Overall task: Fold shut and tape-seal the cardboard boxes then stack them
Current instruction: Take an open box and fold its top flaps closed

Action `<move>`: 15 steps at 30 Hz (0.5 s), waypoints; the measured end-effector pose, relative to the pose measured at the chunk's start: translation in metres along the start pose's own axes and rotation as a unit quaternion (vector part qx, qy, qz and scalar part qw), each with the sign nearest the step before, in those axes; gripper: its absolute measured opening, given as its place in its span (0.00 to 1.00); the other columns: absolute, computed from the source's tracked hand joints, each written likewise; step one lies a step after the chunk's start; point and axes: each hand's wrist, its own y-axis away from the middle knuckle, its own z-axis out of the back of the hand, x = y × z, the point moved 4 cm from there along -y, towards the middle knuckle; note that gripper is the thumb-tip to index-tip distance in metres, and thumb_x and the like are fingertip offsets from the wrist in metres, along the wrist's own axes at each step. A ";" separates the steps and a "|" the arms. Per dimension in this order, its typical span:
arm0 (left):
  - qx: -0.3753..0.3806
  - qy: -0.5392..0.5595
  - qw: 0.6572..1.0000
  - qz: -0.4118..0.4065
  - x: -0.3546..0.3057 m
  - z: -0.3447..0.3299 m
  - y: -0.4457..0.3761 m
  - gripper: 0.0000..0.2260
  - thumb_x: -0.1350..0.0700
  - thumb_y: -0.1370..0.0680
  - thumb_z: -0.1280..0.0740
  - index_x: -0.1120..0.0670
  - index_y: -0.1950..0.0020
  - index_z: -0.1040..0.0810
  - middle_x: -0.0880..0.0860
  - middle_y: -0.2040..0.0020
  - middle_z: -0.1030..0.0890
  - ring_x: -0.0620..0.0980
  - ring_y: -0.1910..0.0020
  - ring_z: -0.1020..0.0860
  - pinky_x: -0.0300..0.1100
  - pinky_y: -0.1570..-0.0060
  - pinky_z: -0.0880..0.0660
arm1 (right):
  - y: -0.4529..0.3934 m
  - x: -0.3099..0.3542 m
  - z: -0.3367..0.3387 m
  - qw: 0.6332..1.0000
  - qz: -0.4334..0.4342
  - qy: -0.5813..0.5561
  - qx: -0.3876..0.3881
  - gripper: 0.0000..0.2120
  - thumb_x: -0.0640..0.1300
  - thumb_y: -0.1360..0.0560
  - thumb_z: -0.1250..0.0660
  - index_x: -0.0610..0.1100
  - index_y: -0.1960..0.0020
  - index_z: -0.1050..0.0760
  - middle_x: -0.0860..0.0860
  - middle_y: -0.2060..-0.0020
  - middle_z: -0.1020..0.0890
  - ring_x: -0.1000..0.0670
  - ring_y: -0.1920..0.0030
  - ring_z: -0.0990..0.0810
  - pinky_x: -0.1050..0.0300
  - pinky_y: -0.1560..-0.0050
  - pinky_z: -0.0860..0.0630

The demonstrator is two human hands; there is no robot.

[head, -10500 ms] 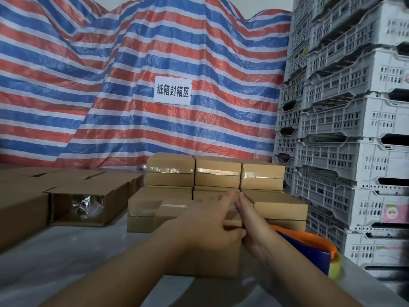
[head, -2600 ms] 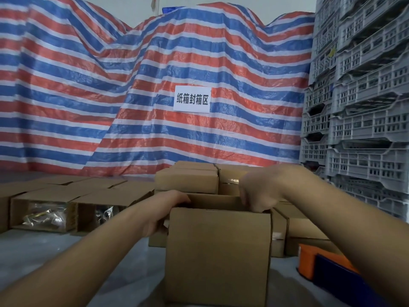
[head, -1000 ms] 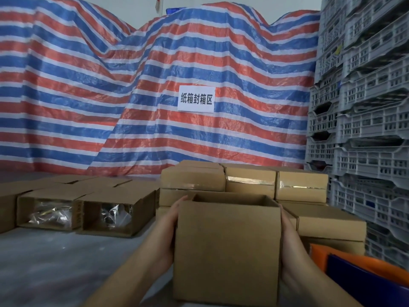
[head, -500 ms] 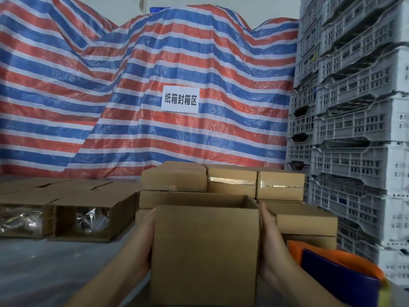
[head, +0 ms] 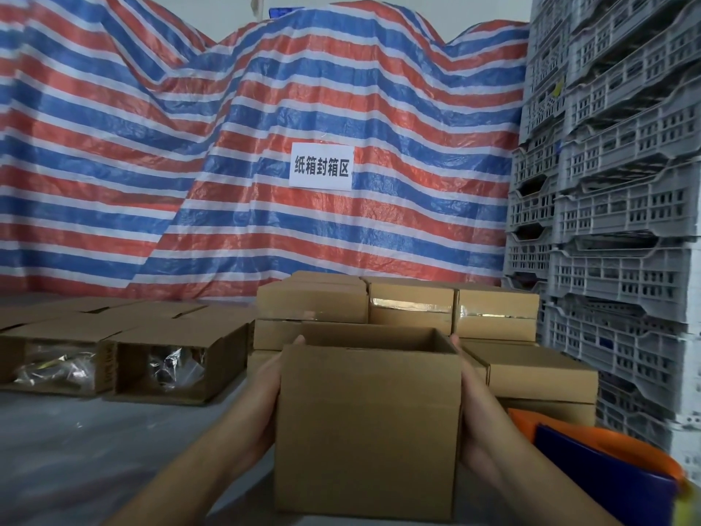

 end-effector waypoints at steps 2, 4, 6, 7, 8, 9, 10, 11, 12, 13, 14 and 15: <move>-0.005 0.002 1.000 -0.003 0.001 0.000 0.000 0.17 0.39 0.30 0.36 0.48 0.56 0.13 0.55 0.55 0.14 0.51 0.58 0.15 0.41 0.64 0.20 | 0.001 0.002 -0.001 1.000 0.000 0.010 0.005 0.31 0.68 0.28 0.38 0.41 0.55 0.13 0.38 0.54 0.14 0.42 0.60 0.13 0.48 0.52 0.24; -0.010 0.000 1.000 0.000 0.002 0.000 -0.001 0.17 0.39 0.31 0.35 0.48 0.56 0.13 0.56 0.56 0.14 0.51 0.58 0.15 0.41 0.64 0.20 | 0.002 0.004 -0.002 1.000 0.001 0.025 0.012 0.29 0.66 0.27 0.36 0.40 0.51 0.15 0.39 0.57 0.13 0.43 0.62 0.13 0.49 0.55 0.24; -0.009 -0.001 1.000 -0.001 0.002 -0.001 -0.002 0.17 0.39 0.30 0.35 0.49 0.55 0.13 0.56 0.54 0.14 0.51 0.58 0.15 0.41 0.65 0.20 | 0.003 0.004 -0.004 0.999 -0.002 0.043 0.022 0.25 0.62 0.24 0.36 0.40 0.45 0.19 0.42 0.62 0.14 0.45 0.65 0.14 0.51 0.58 0.24; -0.010 0.000 1.000 0.000 0.002 -0.001 -0.002 0.18 0.39 0.30 0.35 0.49 0.54 0.13 0.56 0.54 0.14 0.51 0.57 0.15 0.41 0.65 0.20 | 0.003 0.003 -0.005 0.998 -0.003 0.052 0.025 0.22 0.58 0.23 0.36 0.40 0.43 0.21 0.43 0.63 0.14 0.45 0.66 0.14 0.52 0.60 0.23; -0.012 0.000 1.000 0.001 0.002 -0.001 -0.002 0.18 0.39 0.30 0.35 0.48 0.54 0.13 0.56 0.53 0.14 0.52 0.57 0.15 0.41 0.65 0.20 | 0.003 0.002 -0.004 0.998 0.000 0.063 0.025 0.18 0.53 0.21 0.36 0.40 0.40 0.22 0.43 0.63 0.14 0.45 0.65 0.15 0.52 0.61 0.23; -0.013 -0.001 1.000 0.002 0.003 -0.001 -0.002 0.18 0.39 0.30 0.36 0.48 0.55 0.13 0.56 0.53 0.14 0.52 0.57 0.15 0.40 0.65 0.20 | 0.003 0.002 -0.003 0.997 0.003 0.071 0.021 0.16 0.49 0.21 0.36 0.40 0.39 0.22 0.42 0.62 0.14 0.45 0.65 0.15 0.52 0.61 0.22; -0.015 -0.005 1.000 0.002 0.003 -0.001 -0.002 0.18 0.39 0.29 0.36 0.48 0.55 0.13 0.56 0.54 0.14 0.52 0.57 0.15 0.40 0.65 0.20 | 0.003 0.003 -0.001 0.997 0.006 0.072 0.021 0.15 0.46 0.21 0.35 0.40 0.38 0.22 0.42 0.62 0.14 0.45 0.64 0.15 0.53 0.63 0.21; -0.018 -0.009 1.000 0.001 0.004 -0.001 -0.002 0.18 0.38 0.29 0.36 0.48 0.56 0.13 0.56 0.55 0.14 0.51 0.58 0.15 0.40 0.65 0.20 | 0.004 0.004 -0.001 0.997 0.009 0.073 0.025 0.14 0.45 0.22 0.35 0.41 0.39 0.22 0.42 0.63 0.14 0.45 0.65 0.15 0.53 0.64 0.21; -0.020 -0.014 1.000 0.001 0.004 -0.001 -0.002 0.18 0.38 0.27 0.37 0.47 0.57 0.13 0.55 0.55 0.14 0.51 0.58 0.15 0.40 0.65 0.21 | 0.005 0.005 -0.001 0.997 0.014 0.071 0.030 0.13 0.44 0.22 0.35 0.41 0.40 0.22 0.42 0.63 0.15 0.45 0.66 0.15 0.53 0.65 0.21; -0.022 -0.020 1.000 0.003 0.003 0.000 -0.002 0.19 0.38 0.25 0.39 0.47 0.57 0.13 0.55 0.55 0.14 0.50 0.58 0.15 0.41 0.63 0.21 | 0.005 0.005 -0.001 0.997 0.016 0.068 0.031 0.12 0.43 0.22 0.36 0.41 0.41 0.22 0.42 0.63 0.15 0.46 0.66 0.15 0.53 0.65 0.21; -0.021 -0.024 0.999 0.006 0.002 0.001 -0.002 0.22 0.36 0.24 0.42 0.47 0.55 0.13 0.55 0.54 0.14 0.51 0.56 0.15 0.42 0.61 0.21 | 0.005 0.005 -0.001 0.997 0.016 0.063 0.032 0.12 0.43 0.22 0.36 0.42 0.41 0.22 0.42 0.63 0.15 0.46 0.66 0.15 0.53 0.65 0.21; -0.014 -0.025 1.000 0.008 0.001 0.003 -0.002 0.25 0.34 0.23 0.45 0.47 0.52 0.13 0.55 0.52 0.14 0.52 0.53 0.15 0.43 0.58 0.21 | 0.006 0.006 -0.002 0.998 0.014 0.057 0.034 0.12 0.43 0.22 0.36 0.42 0.41 0.21 0.42 0.63 0.15 0.45 0.66 0.15 0.53 0.65 0.21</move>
